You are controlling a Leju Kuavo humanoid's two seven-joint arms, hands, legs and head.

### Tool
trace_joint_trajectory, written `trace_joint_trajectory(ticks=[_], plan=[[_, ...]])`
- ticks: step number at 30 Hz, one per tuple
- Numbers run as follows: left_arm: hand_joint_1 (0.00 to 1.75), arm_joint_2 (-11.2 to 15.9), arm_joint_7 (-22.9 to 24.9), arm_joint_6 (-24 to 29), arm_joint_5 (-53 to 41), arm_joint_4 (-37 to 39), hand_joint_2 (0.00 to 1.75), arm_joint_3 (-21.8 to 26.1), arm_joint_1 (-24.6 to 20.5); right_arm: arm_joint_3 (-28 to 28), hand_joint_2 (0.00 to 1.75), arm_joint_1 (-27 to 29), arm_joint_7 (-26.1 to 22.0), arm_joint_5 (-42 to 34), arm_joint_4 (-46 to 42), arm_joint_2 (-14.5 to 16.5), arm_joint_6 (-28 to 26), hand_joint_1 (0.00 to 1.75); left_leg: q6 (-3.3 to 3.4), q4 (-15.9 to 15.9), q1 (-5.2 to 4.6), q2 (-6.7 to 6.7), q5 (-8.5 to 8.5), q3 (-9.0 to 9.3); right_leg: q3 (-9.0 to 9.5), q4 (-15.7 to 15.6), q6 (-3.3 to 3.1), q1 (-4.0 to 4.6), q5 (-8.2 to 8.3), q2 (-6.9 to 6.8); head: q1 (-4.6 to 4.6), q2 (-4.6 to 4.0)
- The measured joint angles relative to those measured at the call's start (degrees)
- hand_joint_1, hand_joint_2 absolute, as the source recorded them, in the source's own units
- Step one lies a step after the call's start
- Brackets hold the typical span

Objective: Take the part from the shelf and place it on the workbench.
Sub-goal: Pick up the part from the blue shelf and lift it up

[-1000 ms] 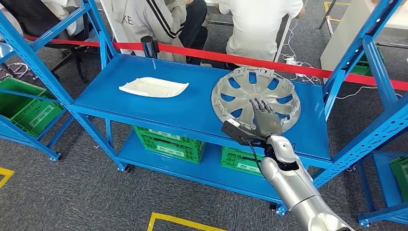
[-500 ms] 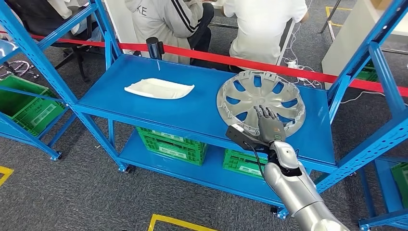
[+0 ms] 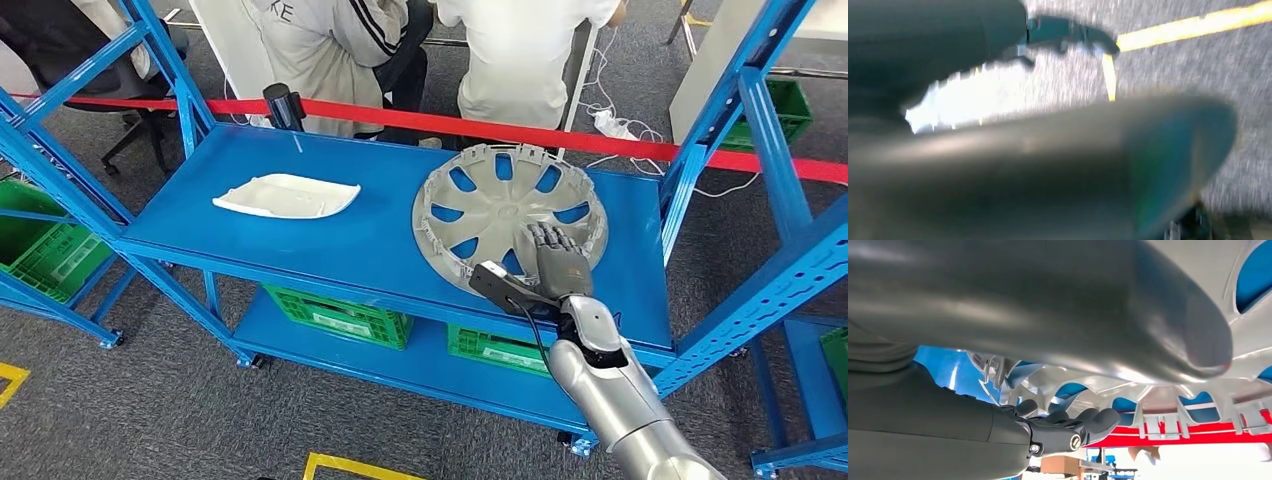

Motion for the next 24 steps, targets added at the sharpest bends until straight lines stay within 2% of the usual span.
trace_joint_trajectory(ticks=[3, 7, 8, 15, 24], plan=[[0.00, 0.0, -0.3, 0.0, 0.0, 0.0, 0.00, 0.0, 0.0, 0.0, 0.00, -0.1, 0.0, 0.0, 0.0, 0.1, 0.0, 0.00, -0.34, -0.3, 0.15, 0.01, -0.10, 0.24, 0.26, 0.0, -0.23, 0.32, -0.16, -0.01, 0.01, 0.00], [0.00, -0.1, -0.5, 0.0, -0.2, 0.0, 0.00, 0.0, 0.0, 0.0, 0.00, -0.4, -0.2, 0.0, 0.3, 0.2, 0.2, 0.00, -2.23, -0.4, 0.34, 0.02, -0.07, 0.30, 0.39, 0.0, -0.24, 0.44, -0.16, -0.05, 0.03, 0.00], [0.00, -0.1, -0.5, 0.0, -0.3, 0.0, 0.00, 0.0, 0.0, 0.0, 0.00, -0.6, -0.5, 0.0, 0.5, 0.2, 0.3, 0.00, -2.50, -0.4, 0.35, 0.02, -0.06, 0.31, 0.45, 0.0, -0.22, 0.44, -0.14, -0.07, 0.03, 0.00], [0.00, -0.2, -0.4, 0.0, -0.9, 0.0, 0.00, 0.0, -0.1, 0.4, 0.00, -1.4, -1.6, -0.1, 2.6, 2.0, 0.8, 0.00, -2.54, -0.3, 0.27, 0.01, -0.06, 0.55, 1.08, -0.5, 0.13, 0.36, 0.09, -0.11, 0.04, 0.00], [0.00, -0.2, -0.4, 0.0, -1.3, 0.0, 0.00, 0.0, -0.4, 0.9, 0.00, -3.0, -2.8, -1.7, 7.8, 4.2, 1.5, 0.00, -2.33, -0.1, 0.23, 0.01, -0.20, 0.55, 1.28, -0.7, 0.27, 0.32, 0.16, -0.11, 0.04, 0.00]])
